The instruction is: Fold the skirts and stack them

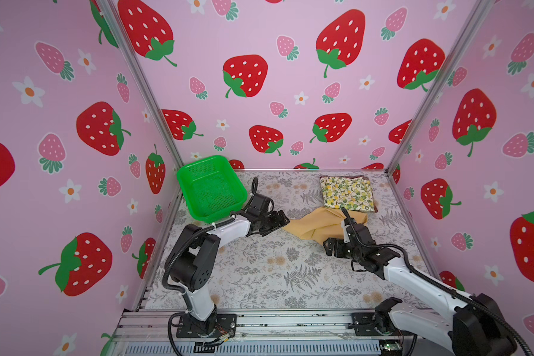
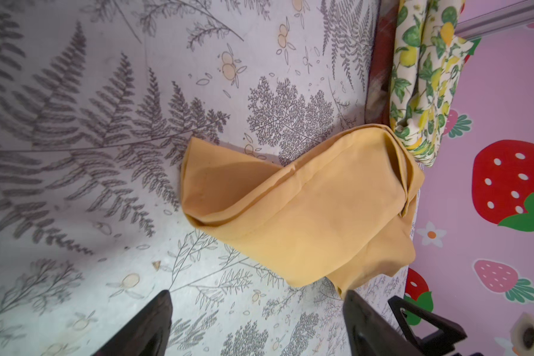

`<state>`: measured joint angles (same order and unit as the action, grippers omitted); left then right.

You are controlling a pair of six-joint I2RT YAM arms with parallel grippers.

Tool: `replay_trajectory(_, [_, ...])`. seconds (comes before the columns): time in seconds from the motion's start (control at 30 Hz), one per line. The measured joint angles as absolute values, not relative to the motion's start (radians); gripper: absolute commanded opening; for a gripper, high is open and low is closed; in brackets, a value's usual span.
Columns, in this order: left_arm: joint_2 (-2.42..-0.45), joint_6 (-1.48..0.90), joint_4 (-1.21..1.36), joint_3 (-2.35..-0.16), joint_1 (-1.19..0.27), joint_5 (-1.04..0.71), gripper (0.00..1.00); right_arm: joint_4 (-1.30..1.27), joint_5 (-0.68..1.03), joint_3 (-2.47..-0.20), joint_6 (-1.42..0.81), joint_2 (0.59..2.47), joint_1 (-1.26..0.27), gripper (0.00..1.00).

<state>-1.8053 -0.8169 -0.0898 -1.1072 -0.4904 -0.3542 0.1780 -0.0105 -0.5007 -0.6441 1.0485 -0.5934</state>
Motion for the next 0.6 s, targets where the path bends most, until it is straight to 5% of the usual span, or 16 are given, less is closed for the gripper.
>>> replay_trajectory(0.6, [-1.977,-0.836,-0.139,-1.256,-0.54,-0.286,0.81,0.005,0.016,-0.402,-0.716,1.173,-0.598,0.78])
